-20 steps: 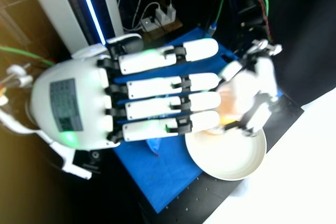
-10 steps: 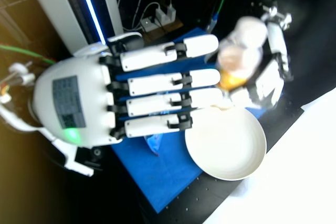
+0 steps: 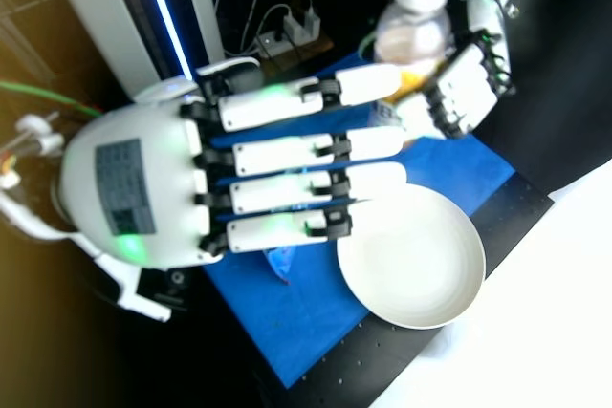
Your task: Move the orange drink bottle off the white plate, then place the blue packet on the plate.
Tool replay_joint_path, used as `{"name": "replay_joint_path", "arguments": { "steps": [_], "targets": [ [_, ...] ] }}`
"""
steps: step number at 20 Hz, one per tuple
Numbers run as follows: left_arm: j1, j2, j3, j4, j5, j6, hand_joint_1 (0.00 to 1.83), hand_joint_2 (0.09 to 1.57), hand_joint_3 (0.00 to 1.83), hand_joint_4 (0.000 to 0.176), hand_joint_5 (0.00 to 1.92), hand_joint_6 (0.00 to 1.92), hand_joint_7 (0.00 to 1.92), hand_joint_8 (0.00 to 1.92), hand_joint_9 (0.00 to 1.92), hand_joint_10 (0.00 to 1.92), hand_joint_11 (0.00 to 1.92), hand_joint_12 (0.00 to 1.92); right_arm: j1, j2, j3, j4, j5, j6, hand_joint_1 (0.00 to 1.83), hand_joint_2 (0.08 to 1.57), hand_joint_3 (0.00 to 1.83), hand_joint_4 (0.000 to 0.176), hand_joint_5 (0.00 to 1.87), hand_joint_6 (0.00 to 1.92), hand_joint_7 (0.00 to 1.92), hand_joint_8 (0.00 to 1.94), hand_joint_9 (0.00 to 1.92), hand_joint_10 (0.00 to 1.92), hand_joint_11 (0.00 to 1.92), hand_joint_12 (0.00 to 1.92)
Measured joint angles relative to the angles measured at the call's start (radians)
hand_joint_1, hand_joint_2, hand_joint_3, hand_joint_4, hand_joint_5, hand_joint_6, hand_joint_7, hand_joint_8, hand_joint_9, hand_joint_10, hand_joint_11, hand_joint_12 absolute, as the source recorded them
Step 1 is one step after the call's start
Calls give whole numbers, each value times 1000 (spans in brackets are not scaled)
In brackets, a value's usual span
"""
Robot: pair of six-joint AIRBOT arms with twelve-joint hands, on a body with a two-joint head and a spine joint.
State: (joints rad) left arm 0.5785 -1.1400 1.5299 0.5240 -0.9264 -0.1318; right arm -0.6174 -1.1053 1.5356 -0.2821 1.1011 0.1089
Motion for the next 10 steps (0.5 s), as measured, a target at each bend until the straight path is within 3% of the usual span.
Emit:
{"name": "replay_joint_path", "arguments": {
  "steps": [1,2,3,4,5,7,8,10],
  "targets": [
    [6,6,-5,0,2,3,1242,1160,2,0,946,771,872,1402,747,1337,550,1734,0,0,0,0,0,0,696,790,3,92,104,3,273,0,150,1,0,241],
    [23,17,-10,2,6,5,1129,1121,4,0,978,922,757,1330,683,1636,573,1884,0,1,0,0,0,0,698,795,4,92,110,5,272,0,150,1,0,233],
    [34,24,-15,6,14,6,1092,1139,5,0,930,1041,695,1333,615,1754,545,1914,0,1,0,1,0,0,710,796,4,96,111,4,278,2,152,1,0,225],
    [45,30,-23,5,25,9,1080,1147,2,0,914,1075,686,1309,575,1720,485,1920,0,1,0,1,0,0,714,799,5,97,109,3,281,3,151,1,0,224],
    [52,33,-33,7,36,10,1103,1147,0,0,912,1077,686,1320,614,1686,553,1921,0,1,0,0,0,0,709,800,3,95,106,1,281,2,149,0,0,205],
    [64,34,-46,4,34,10,1105,1132,0,0,943,1030,676,1553,657,1876,675,1921,0,0,-1,0,1,0,713,796,1,91,103,0,281,1,156,3,0,200],
    [68,33,-49,11,35,10,1115,1145,1,0,916,1070,657,1488,611,1844,588,1921,0,0,-1,0,0,0,714,797,1,92,102,0,286,3,156,3,0,200],
    [79,33,-56,18,37,9,1230,1183,0,0,839,951,870,1401,696,1519,521,1837,0,0,-1,0,0,0,710,804,4,101,107,1,283,0,152,0,0,218]
  ]
}}
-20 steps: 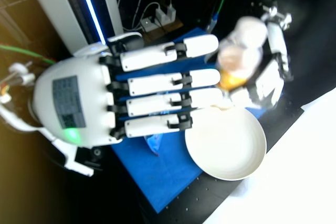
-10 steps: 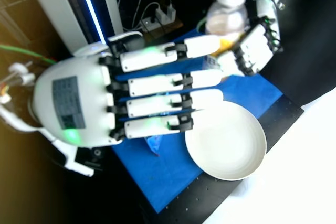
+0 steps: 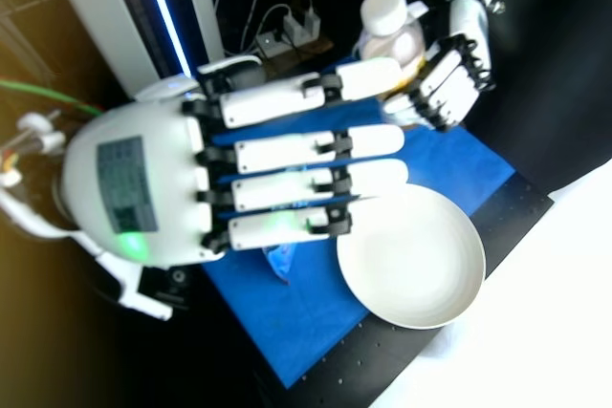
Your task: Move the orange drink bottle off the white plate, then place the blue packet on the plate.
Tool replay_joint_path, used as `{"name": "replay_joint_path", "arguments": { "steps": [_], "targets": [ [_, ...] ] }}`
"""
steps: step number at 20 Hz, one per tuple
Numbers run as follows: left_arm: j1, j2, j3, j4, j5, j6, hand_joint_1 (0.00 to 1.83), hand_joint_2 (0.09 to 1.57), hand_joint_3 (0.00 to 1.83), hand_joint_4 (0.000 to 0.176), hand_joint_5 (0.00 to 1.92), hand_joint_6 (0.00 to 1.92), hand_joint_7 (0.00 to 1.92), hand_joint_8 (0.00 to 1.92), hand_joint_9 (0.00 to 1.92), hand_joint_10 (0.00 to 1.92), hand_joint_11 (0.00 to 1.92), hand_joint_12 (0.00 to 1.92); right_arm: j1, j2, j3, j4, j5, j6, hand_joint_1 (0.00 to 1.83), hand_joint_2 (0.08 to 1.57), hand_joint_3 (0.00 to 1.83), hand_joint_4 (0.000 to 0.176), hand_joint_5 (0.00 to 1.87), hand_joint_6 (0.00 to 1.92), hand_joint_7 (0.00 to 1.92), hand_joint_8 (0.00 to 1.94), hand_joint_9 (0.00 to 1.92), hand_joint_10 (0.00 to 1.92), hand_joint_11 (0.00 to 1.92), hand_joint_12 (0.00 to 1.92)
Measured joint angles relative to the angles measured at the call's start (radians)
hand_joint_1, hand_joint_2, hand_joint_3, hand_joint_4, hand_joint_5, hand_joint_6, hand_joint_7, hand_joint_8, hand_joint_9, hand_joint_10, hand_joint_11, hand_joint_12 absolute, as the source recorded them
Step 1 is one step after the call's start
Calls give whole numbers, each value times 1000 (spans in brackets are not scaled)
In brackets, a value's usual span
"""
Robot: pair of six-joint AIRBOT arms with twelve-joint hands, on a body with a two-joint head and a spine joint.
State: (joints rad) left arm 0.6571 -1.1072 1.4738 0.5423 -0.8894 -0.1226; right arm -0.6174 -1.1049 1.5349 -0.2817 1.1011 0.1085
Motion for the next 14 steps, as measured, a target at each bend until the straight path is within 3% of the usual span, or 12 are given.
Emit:
{"name": "replay_joint_path", "arguments": {
  "steps": [1,2,3,4,7,8,9,10,13,14],
  "targets": [
    [10,-1,0,4,-2,0,1216,1185,1,0,800,1068,896,1315,735,1176,532,1586,0,0,0,0,0,0,711,801,2,105,113,2,297,3,165,4,0,255],
    [19,-2,-2,5,4,1,1205,1174,1,0,835,1063,904,1261,811,835,521,1426,0,-1,0,0,0,0,694,793,0,104,114,1,292,0,160,0,0,246],
    [22,-2,-3,3,5,0,1205,1174,1,0,835,1063,904,1261,811,835,521,1426,0,-2,0,0,-1,0,694,793,0,104,114,1,292,0,160,0,0,246],
    [30,-2,-8,5,8,1,1222,1169,0,0,796,1105,958,1185,930,682,587,1346,0,-2,0,0,0,0,699,791,0,103,116,2,281,1,141,3,0,197],
    [47,-6,-17,8,2,0,1219,1166,0,0,788,1151,976,1122,943,682,598,1290,0,-3,0,0,0,0,692,798,0,106,118,1,288,3,147,4,0,225],
    [49,-6,-21,11,4,0,1214,1187,1,0,743,1344,921,1071,852,697,580,1098,0,-3,0,0,0,0,709,799,1,105,116,0,290,2,143,1,0,231],
    [53,-6,-23,10,1,0,1214,1187,1,0,743,1344,921,1071,852,697,580,1098,0,-3,0,0,-1,0,709,799,1,105,116,0,290,2,143,1,0,231],
    [57,-10,-23,5,-5,0,1178,1211,0,0,737,1427,873,1087,937,205,534,959,0,-4,0,0,0,0,713,785,0,97,118,1,295,4,150,4,0,230],
    [70,-17,-27,5,-10,0,1163,1224,0,0,738,1434,826,1153,958,67,493,1014,0,-7,0,-2,0,0,705,787,0,97,119,0,294,1,154,2,0,248],
    [71,-23,-27,2,-11,-1,1164,1218,0,3,752,1410,829,1151,962,52,484,1046,0,-7,0,-1,0,0,704,802,6,82,116,0,290,0,153,1,0,241]
  ]
}}
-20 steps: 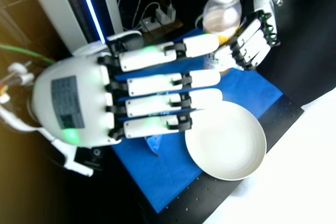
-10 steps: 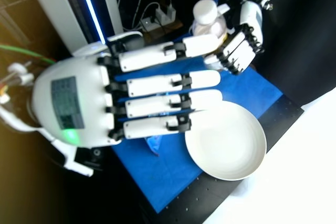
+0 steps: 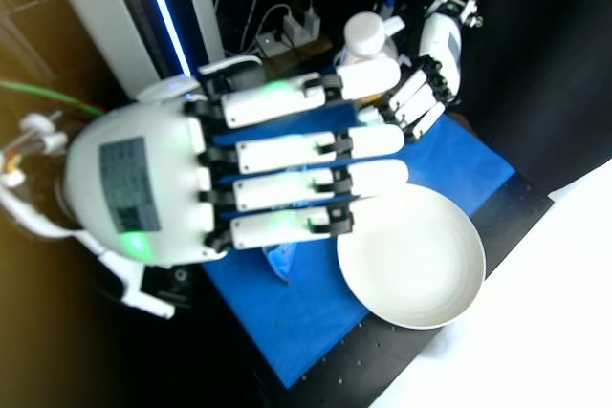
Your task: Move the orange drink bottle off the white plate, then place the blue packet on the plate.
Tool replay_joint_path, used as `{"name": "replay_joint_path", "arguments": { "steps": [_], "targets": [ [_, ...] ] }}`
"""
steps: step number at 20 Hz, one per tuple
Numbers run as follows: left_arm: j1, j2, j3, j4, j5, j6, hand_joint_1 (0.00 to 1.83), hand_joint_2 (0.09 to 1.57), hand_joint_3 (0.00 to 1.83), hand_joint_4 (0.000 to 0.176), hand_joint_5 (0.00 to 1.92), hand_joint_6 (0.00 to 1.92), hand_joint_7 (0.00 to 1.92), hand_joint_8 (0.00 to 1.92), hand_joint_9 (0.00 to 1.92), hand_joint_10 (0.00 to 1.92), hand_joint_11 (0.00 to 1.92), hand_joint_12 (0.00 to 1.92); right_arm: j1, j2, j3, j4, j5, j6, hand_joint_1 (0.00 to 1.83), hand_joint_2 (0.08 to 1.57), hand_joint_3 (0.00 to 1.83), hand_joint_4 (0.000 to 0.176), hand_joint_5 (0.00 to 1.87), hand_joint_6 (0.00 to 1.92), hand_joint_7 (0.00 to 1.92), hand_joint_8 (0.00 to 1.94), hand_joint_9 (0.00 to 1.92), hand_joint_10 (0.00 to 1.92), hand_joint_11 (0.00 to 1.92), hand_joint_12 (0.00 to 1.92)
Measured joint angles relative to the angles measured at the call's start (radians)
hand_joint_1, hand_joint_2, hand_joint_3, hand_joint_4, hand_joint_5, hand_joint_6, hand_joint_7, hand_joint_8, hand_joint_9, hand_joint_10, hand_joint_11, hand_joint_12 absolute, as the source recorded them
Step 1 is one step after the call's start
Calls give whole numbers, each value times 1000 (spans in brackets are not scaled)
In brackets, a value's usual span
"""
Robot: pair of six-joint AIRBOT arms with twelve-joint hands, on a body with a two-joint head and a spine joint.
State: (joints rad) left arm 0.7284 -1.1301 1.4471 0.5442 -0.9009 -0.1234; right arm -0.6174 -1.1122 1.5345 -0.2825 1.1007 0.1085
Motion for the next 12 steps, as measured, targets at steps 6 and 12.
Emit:
{"name": "replay_joint_path", "arguments": {
  "steps": [6,12],
  "targets": [
    [28,-22,5,-5,4,-3,1154,1217,1,26,747,1313,829,1254,969,37,396,1321,0,0,0,1,0,0,710,787,0,98,123,3,292,2,148,3,0,195],
    [36,-32,17,-14,11,-11,943,1211,1,140,779,1286,858,139,781,4,144,1256,0,-2,0,1,0,0,716,781,0,93,118,0,305,2,155,1,0,213]
  ]
}}
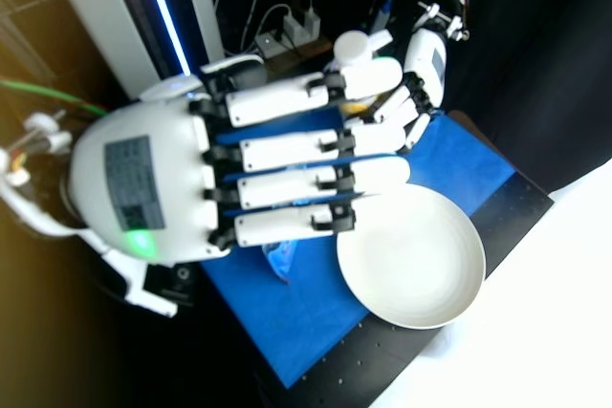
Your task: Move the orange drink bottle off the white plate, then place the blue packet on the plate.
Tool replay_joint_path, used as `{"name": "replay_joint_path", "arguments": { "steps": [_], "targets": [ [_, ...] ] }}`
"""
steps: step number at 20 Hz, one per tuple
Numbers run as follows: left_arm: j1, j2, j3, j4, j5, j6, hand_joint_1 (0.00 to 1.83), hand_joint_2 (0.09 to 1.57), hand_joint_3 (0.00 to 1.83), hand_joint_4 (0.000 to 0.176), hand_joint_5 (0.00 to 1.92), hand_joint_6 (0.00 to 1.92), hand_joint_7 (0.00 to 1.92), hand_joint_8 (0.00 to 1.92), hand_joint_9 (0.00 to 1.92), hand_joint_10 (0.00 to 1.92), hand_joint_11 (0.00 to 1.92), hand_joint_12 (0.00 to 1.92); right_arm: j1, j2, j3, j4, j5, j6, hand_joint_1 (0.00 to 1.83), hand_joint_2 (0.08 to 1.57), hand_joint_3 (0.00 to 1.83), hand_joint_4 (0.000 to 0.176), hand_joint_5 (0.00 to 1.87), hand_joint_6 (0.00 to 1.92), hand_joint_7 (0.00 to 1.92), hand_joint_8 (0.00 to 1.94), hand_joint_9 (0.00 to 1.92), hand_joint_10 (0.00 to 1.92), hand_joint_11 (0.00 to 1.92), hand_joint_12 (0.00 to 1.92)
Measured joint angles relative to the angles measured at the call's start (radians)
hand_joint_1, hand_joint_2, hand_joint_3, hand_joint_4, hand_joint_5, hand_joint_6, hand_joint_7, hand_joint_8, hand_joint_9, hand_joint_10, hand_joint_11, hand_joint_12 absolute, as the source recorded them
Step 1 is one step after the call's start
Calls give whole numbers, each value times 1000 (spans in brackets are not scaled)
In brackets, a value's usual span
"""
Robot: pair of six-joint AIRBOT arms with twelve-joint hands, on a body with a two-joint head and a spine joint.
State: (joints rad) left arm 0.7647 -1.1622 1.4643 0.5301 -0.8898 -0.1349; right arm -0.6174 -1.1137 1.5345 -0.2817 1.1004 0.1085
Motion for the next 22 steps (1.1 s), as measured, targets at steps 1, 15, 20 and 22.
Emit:
{"name": "replay_joint_path", "arguments": {
  "steps": [1,15,20,22],
  "targets": [
    [2,-6,2,1,9,1,889,1142,0,0,734,572,876,35,770,6,148,1218,0,0,0,0,0,0,716,788,0,90,116,0,301,0,150,3,0,184],
    [33,24,-8,-11,-2,-14,675,827,0,100,10,0,8,0,29,0,0,327,0,1,-2,0,0,0,701,790,0,116,124,6,290,1,163,3,0,241],
    [65,50,-19,-22,2,-15,702,722,0,174,0,0,0,0,0,0,0,2,0,2,-2,0,1,0,724,745,0,116,91,0,257,0,144,0,0,197],
    [76,68,-30,-25,-5,-15,717,695,0,176,0,0,0,0,0,0,0,0,0,5,-6,-2,0,0,715,714,0,133,68,1,247,1,143,0,0,239]
  ]
}}
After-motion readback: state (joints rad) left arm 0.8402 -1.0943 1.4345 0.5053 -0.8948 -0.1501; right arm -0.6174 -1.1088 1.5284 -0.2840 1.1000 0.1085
